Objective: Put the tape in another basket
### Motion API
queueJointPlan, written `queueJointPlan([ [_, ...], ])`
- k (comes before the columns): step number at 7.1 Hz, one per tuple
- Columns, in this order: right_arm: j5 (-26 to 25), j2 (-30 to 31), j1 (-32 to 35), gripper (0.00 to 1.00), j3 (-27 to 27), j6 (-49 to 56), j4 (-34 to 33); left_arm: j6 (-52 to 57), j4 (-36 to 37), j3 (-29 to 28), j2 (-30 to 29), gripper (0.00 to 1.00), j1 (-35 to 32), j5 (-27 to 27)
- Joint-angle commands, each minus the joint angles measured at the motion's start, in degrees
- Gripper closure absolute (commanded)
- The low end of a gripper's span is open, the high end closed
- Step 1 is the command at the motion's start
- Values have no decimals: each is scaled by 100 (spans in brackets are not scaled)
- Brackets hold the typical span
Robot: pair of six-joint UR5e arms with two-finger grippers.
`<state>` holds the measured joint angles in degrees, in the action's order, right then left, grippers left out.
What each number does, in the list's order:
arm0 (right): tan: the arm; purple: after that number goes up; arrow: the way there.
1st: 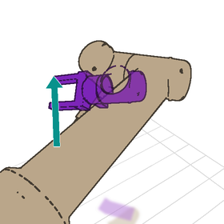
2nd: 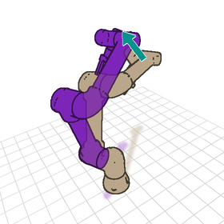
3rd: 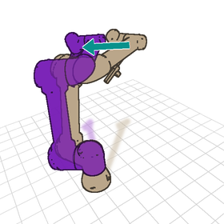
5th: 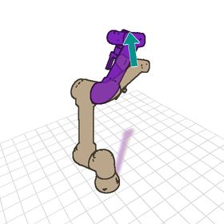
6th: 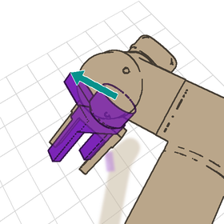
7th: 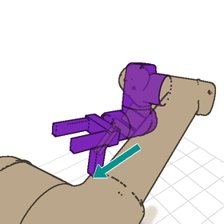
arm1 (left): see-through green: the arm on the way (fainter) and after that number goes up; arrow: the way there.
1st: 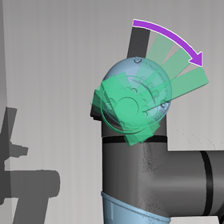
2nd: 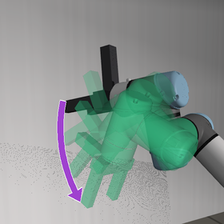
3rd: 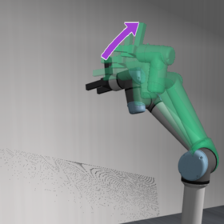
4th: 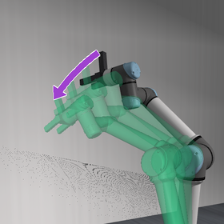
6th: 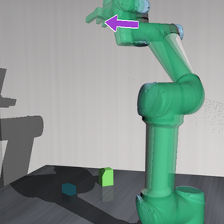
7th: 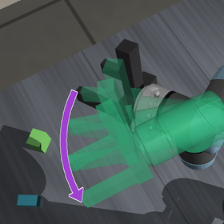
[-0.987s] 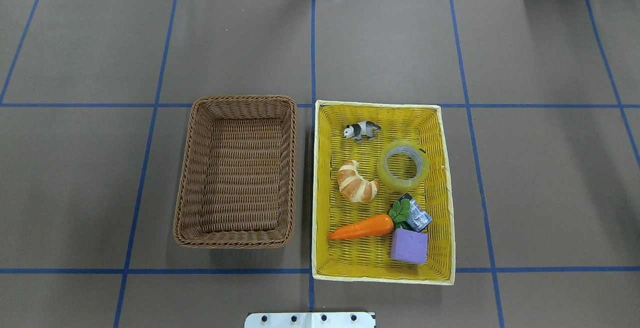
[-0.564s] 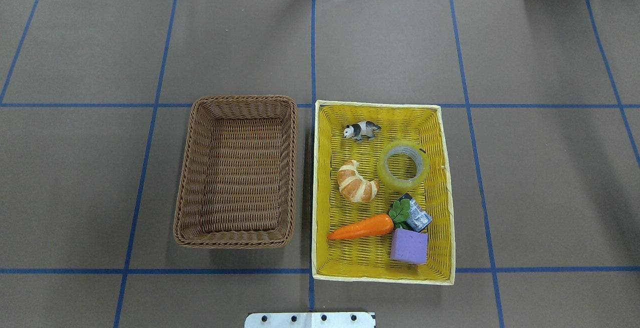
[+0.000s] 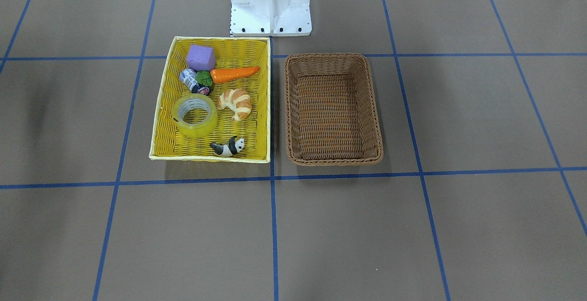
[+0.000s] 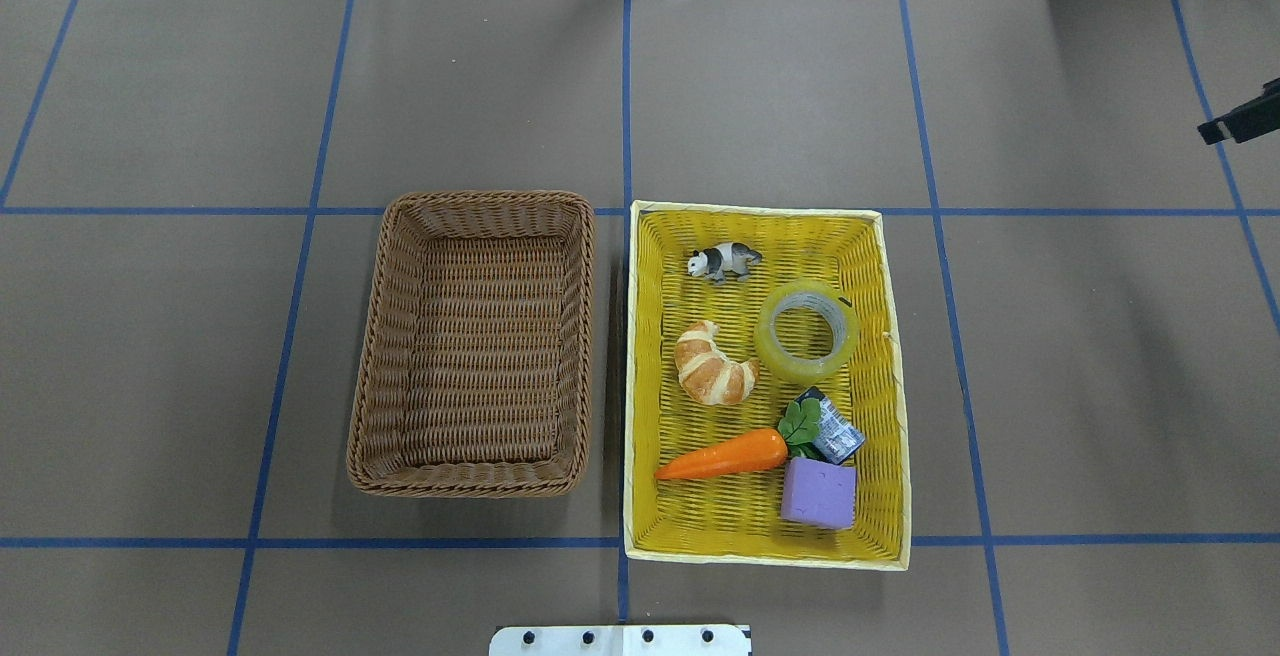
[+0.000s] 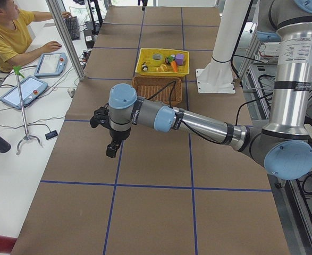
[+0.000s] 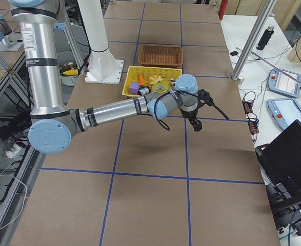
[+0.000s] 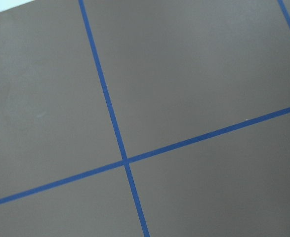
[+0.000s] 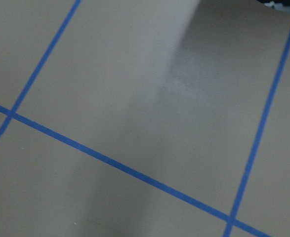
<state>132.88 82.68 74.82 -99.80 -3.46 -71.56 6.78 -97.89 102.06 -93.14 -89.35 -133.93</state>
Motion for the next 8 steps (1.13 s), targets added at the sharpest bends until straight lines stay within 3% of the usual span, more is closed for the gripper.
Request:
queueJointPlan([
  [1,-60,-662,-808,1,-144,-1204,54,-2,-1018,-336,-12,0,94,-11],
  [2,-469,-883,-1289,1,-293,-1514,63,-2,-1326,-484,-2,0,102,-19],
  [3,-1239,-929,-1956,1,-599,-2005,55,-2,-1408,-590,-2,0,120,-19],
  [6,-1992,-1106,-3023,0,-506,-2449,-42,7,-1426,-626,-2,0,137,-440],
  [8,-2185,-1202,-3525,0,-435,-2458,-498,-54,-1400,-635,-2,0,137,-441],
])
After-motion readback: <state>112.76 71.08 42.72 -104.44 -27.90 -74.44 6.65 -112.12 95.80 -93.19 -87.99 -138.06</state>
